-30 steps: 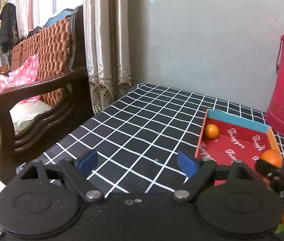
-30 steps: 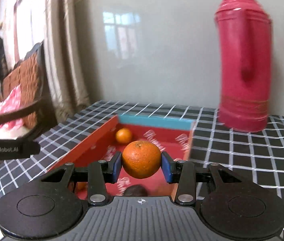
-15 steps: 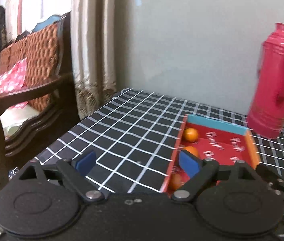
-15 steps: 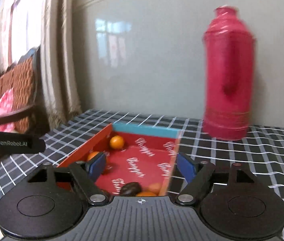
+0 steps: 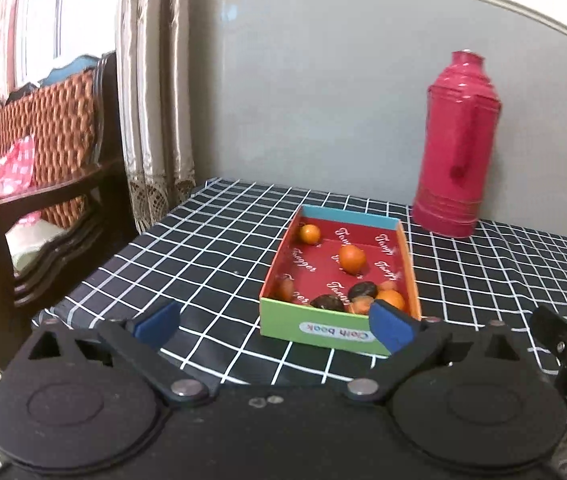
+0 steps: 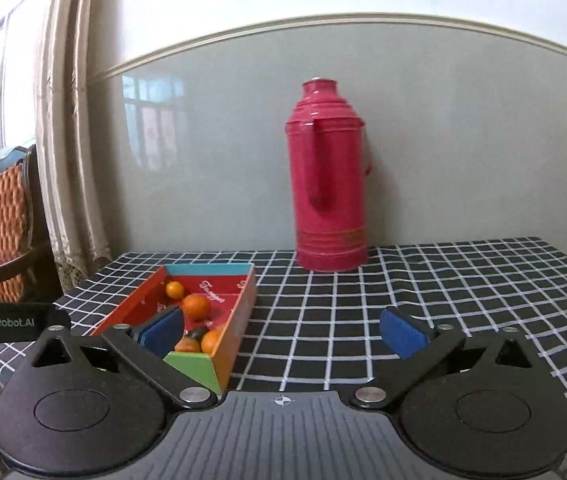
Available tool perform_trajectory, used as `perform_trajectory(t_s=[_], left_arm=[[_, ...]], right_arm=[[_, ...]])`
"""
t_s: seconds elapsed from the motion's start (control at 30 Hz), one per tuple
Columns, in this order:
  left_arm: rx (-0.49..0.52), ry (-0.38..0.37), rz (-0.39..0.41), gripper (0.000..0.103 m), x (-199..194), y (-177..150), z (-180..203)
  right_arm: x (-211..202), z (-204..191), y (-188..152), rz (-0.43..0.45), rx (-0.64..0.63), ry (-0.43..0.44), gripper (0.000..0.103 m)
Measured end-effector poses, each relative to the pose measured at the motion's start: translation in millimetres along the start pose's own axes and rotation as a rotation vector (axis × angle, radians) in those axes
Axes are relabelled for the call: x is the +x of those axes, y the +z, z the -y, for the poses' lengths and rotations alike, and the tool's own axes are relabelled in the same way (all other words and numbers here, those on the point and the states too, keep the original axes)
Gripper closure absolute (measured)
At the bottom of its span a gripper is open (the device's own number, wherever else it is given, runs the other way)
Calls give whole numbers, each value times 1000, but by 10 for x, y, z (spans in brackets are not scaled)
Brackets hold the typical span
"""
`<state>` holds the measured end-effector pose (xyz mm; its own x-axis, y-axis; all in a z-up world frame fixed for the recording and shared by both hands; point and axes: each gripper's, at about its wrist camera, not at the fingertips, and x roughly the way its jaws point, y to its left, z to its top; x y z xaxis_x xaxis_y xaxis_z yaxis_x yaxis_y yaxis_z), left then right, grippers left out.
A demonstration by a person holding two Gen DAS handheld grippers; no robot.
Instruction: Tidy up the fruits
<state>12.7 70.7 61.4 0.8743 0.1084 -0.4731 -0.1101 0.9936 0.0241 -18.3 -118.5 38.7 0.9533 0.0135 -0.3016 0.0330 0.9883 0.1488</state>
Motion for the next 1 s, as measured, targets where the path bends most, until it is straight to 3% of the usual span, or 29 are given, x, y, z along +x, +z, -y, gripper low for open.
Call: perform_trajectory(t_s=[0.4,1.0], left_arm=[[17,-6,99,6,-708,-43,-52],[54,-25,81,6,-672,-144,0]], right_arm=[[-782,-145,176,45,-13,-37,0],[-743,-121,132,35,24,-11,0]])
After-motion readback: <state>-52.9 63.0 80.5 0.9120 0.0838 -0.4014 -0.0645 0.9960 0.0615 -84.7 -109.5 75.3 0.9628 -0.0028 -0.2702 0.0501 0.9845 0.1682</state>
